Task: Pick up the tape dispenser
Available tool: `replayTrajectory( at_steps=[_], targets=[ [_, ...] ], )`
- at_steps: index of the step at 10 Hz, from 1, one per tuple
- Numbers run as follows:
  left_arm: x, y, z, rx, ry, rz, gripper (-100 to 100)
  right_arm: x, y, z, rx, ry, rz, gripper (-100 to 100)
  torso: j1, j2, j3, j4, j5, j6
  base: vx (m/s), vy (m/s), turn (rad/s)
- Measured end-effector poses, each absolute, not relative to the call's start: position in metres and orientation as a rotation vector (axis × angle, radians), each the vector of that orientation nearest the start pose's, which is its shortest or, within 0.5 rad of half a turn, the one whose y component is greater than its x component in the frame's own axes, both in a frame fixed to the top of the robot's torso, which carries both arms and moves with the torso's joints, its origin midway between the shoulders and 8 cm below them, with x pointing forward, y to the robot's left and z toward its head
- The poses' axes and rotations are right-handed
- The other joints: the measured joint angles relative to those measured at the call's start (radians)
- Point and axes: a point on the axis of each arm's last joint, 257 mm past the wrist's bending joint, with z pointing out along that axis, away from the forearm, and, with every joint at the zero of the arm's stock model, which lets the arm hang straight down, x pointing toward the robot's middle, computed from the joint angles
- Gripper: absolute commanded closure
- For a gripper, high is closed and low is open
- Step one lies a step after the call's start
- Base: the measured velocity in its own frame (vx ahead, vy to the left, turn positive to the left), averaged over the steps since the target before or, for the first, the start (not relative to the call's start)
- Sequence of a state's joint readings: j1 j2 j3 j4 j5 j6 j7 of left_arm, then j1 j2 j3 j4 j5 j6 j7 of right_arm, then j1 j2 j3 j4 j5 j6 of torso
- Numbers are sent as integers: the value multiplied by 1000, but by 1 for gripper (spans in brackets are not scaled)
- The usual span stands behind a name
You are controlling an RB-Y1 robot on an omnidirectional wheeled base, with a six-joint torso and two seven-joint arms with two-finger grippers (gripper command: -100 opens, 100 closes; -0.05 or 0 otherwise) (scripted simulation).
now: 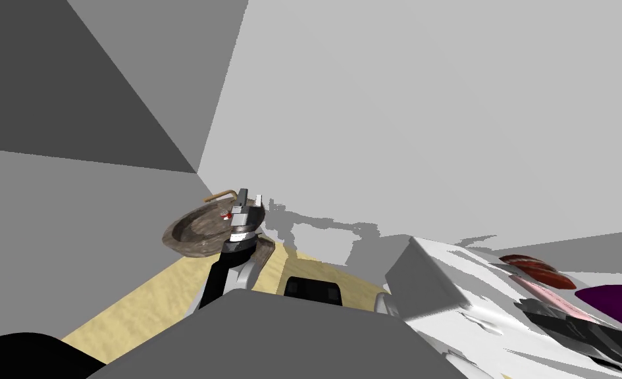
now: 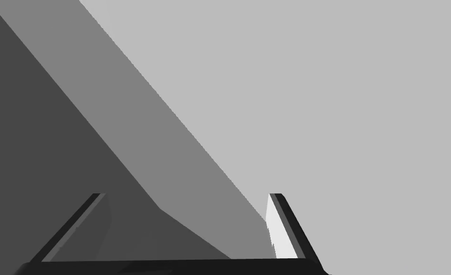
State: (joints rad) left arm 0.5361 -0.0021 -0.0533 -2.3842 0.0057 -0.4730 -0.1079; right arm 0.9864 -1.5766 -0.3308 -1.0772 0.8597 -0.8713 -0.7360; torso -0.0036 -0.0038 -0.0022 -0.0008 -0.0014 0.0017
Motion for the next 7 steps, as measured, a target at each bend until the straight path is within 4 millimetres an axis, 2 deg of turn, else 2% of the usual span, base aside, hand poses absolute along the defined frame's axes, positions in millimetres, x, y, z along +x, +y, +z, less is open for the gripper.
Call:
replayTrajectory(
  at_steps=[1,3,5,6,7],
  targets=[
    [327,264,54,-595,601,-1256,0,163,-721,-229,293,2769,-95,-100,-1,0,0,0,0,2,78,-27,-179],
    [327,264,54,-595,600,-1256,0,173,-712,-229,251,2771,-78,-100,0,0,0,0,0,0,20,-1,11],
    [327,264,54,-595,601,-1256,0,179,-704,-229,218,2770,-82,-100,-1,1,1,1,0,2,69,-22,-243],
    [327,264,54,-595,600,-1256,0,186,-697,-231,195,2769,-76,-100,0,0,0,0,-1,0,36,3,4],
    [327,264,54,-595,600,-1256,0,190,-691,-233,177,2769,-65,-100,1,0,0,0,0,0,91,-4,-254]
  ],
)
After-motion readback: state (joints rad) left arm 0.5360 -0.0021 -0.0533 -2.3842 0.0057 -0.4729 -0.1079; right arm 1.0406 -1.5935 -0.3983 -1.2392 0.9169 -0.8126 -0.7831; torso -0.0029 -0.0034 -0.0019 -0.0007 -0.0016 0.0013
